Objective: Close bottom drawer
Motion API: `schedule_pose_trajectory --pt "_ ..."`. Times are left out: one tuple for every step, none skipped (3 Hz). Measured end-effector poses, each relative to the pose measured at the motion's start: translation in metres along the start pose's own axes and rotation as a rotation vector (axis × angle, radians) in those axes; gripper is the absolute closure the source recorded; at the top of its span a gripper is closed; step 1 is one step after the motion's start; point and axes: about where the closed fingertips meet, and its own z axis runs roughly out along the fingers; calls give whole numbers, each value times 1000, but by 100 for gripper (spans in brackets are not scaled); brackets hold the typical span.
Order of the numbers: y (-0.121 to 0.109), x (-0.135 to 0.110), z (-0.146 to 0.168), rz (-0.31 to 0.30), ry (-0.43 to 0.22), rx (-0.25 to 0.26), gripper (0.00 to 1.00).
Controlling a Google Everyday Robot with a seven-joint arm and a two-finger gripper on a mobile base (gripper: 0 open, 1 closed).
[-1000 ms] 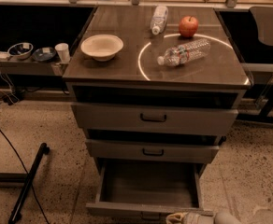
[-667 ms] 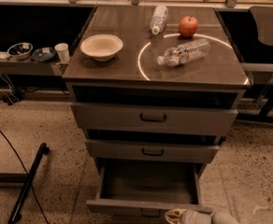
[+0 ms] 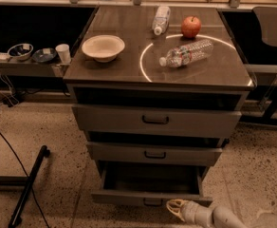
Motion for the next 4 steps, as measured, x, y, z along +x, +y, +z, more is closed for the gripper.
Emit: schedule_pose_trajectory --pt "-39 -3 13 15 -58 48 100" --pt "-39 -3 13 15 -58 48 100" --pt "-56 10 28 -13 -27 72 100" --pt "-81 25 45 -43 -17 131 100"
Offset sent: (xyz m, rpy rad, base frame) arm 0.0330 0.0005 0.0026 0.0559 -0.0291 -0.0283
